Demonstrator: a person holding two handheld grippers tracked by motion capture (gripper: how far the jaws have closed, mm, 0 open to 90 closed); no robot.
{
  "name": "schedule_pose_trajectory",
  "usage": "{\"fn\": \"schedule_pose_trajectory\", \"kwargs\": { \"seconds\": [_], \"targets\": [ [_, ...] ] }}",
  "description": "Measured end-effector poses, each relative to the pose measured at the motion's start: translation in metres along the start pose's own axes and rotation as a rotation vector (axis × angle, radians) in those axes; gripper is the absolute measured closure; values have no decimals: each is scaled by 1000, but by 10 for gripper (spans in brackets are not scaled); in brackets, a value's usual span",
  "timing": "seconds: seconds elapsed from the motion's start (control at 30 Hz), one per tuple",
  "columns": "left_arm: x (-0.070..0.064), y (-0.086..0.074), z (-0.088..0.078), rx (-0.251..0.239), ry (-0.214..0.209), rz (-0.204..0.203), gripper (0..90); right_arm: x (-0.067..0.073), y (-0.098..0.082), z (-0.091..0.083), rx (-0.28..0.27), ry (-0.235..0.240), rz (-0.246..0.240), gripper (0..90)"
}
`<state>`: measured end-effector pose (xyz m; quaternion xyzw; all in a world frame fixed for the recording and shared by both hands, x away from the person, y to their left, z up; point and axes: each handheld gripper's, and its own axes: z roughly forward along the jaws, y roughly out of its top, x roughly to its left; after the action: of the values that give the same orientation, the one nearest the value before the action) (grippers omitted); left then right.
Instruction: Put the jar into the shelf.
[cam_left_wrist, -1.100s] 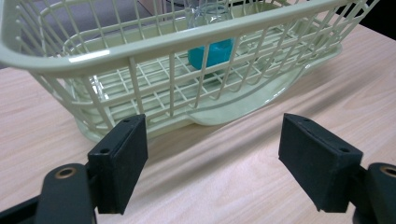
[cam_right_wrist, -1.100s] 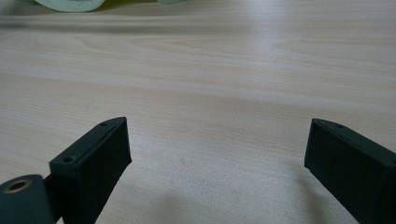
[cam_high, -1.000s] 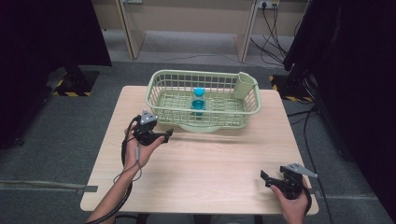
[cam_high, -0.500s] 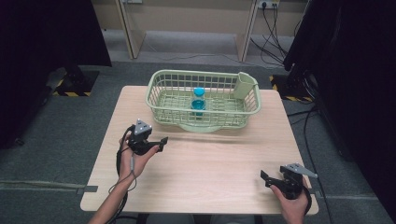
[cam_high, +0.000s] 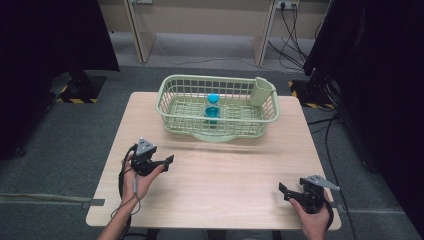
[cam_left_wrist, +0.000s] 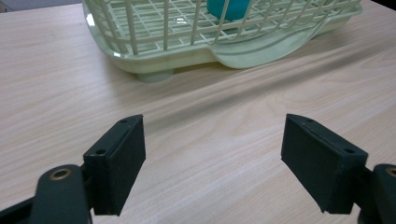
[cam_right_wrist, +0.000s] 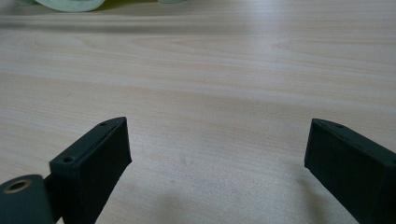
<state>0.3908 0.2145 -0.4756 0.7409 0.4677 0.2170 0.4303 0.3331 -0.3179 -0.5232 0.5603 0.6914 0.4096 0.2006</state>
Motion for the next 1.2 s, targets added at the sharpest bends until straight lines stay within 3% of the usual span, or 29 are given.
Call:
{"fn": "schedule_pose_trajectory", "kwargs": {
  "seconds": [0.73, 1.2],
  "targets": [
    [10, -35, -6, -13, 12, -20, 200, 0, 0, 0, -2, 1, 4, 72],
    [15, -47, -2, -17, 27, -34, 195, -1, 0, 0, -2, 2, 3, 72]
  ]
}}
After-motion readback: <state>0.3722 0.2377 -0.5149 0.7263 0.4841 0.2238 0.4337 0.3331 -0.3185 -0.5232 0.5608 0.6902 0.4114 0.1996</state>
